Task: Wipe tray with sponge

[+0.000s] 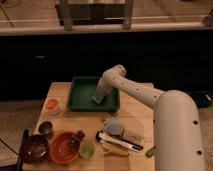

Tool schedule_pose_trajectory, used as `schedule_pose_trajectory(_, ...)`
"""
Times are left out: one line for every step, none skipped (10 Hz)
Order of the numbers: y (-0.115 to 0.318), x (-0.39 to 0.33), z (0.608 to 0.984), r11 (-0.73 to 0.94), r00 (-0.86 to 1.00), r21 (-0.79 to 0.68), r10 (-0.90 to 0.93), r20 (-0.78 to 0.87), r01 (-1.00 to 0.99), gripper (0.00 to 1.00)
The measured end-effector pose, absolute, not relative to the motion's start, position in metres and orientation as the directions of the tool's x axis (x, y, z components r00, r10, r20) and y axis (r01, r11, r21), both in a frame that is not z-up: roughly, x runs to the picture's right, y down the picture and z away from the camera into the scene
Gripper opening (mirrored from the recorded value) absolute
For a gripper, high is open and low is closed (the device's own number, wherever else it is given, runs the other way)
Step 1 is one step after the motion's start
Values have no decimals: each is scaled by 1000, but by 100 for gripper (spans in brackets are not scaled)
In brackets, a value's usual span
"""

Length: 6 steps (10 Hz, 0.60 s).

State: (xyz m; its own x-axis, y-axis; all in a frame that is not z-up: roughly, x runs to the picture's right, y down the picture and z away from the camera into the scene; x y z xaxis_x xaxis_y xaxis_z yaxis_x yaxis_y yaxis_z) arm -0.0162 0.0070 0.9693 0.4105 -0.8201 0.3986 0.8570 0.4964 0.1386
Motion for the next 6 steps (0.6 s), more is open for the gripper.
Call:
schedule_pose_trajectory(8,-16,969,493,407,139,-821,401,859,2)
schedule_pose_trajectory(9,-17,969,489,401,141,-822,403,861,2)
schedule_pose_trajectory(10,-18,969,486,397,142,-823,406,862,2)
schedule_pose_trajectory(10,-18,969,484,395,143,-824,406,863,2)
schedule_pose_trajectory(11,-18,968,481,391,144,-825,407,865,2)
schedule_pose_trajectory(11,-19,968,478,387,147,-826,409,866,2)
